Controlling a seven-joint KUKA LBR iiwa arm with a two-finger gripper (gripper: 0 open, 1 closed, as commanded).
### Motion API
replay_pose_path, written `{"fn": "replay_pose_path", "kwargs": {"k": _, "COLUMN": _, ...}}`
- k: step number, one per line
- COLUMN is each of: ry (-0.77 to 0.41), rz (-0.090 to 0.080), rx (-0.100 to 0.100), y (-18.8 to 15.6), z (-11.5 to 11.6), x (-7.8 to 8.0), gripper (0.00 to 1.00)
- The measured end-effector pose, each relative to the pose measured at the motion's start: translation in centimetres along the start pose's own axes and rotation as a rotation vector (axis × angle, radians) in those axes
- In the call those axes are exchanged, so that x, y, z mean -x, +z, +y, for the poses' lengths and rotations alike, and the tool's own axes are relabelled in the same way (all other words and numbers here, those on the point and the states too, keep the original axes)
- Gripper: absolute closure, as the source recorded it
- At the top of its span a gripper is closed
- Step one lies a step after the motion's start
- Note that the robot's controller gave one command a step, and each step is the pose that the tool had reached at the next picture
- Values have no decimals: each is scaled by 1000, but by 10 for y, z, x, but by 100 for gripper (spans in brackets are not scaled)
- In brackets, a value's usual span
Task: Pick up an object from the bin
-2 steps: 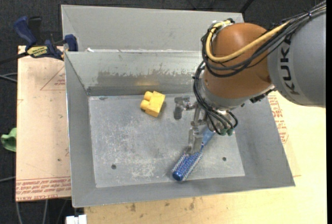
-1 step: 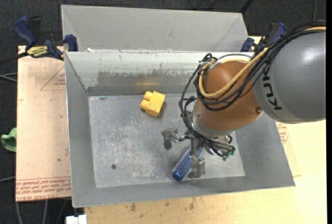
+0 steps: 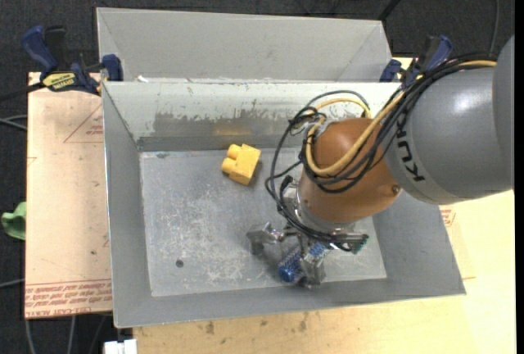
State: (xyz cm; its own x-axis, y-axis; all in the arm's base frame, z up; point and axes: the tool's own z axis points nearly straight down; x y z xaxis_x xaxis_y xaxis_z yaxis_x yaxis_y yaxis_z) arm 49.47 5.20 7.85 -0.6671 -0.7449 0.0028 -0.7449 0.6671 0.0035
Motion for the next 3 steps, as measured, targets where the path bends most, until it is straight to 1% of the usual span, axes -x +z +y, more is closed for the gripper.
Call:
{"fn": "replay_pose_path", "kwargs": {"k": 1, "ry": 1, "rz": -3, "rx": -1, "y": -1, "z": 0, "x": 1, "gripper": 100}}
{"fn": "replay_pose_path", "kwargs": {"k": 2, "ry": 46, "rz": -7, "rx": -5, "y": -36, "z": 2, "x": 5, "gripper": 100}}
{"fn": "replay_pose_path", "kwargs": {"k": 3, "ry": 5, "rz": -13, "rx": -11, "y": -207, "z": 11, "x": 2, "gripper": 100}}
